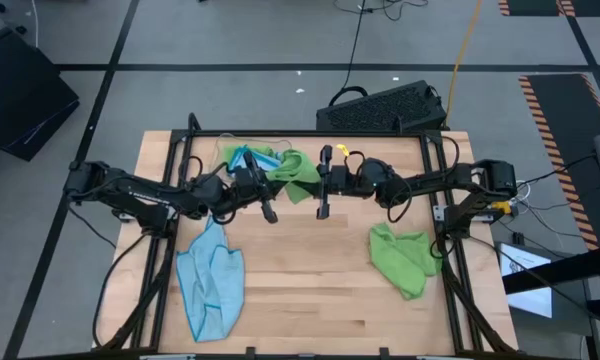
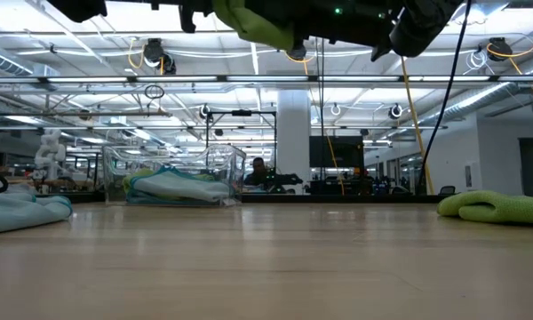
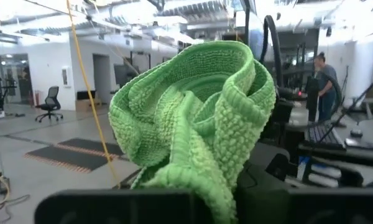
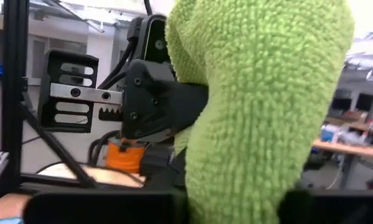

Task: Fold microfiber towels
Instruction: Put the top green microfiber cloth into the bin

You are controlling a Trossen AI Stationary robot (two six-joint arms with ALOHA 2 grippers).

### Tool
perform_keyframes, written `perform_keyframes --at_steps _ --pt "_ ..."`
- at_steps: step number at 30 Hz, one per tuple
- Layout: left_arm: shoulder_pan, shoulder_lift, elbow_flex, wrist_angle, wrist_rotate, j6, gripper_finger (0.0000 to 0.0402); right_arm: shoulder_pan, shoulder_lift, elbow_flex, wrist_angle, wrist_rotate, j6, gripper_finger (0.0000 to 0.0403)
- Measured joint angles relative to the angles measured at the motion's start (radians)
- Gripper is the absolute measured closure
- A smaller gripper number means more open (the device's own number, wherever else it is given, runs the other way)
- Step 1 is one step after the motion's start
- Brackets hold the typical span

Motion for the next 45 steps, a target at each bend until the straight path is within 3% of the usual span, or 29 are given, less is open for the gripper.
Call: perform_keyframes --at_steps 4,11,16,21,28,34,45 --pt "0.022 -0.053 0.0 -0.094 0.001 0.019 0.0389 -0.019 -0.025 0.001 -0.08 -0.069 0.065 0.0287" --pt "0.101 -0.198 0.0 -0.366 0.064 0.011 0.0389 -0.026 -0.128 0.001 -0.424 -0.026 0.04 0.0192" --pt "0.194 -0.321 0.004 -0.622 0.143 0.01 0.0389 -0.04 -0.22 0.0 -0.764 0.018 -0.008 0.0169" --pt "0.346 -0.356 0.132 -1.012 0.298 0.04 0.0389 -0.037 -0.279 -0.009 -0.965 0.014 -0.028 0.0173" --pt "0.551 -0.208 0.354 -1.451 0.514 0.246 0.0389 -0.022 -0.327 -0.129 -0.878 0.013 -0.046 0.0185" --pt "0.66 -0.026 0.458 -1.645 0.602 0.476 0.0389 -0.023 -0.363 -0.241 -0.758 0.013 -0.078 0.0186" --pt "0.709 0.324 0.65 -1.927 0.632 0.689 0.0389 -0.024 -0.437 -0.362 -0.714 0.013 -0.165 0.0186"
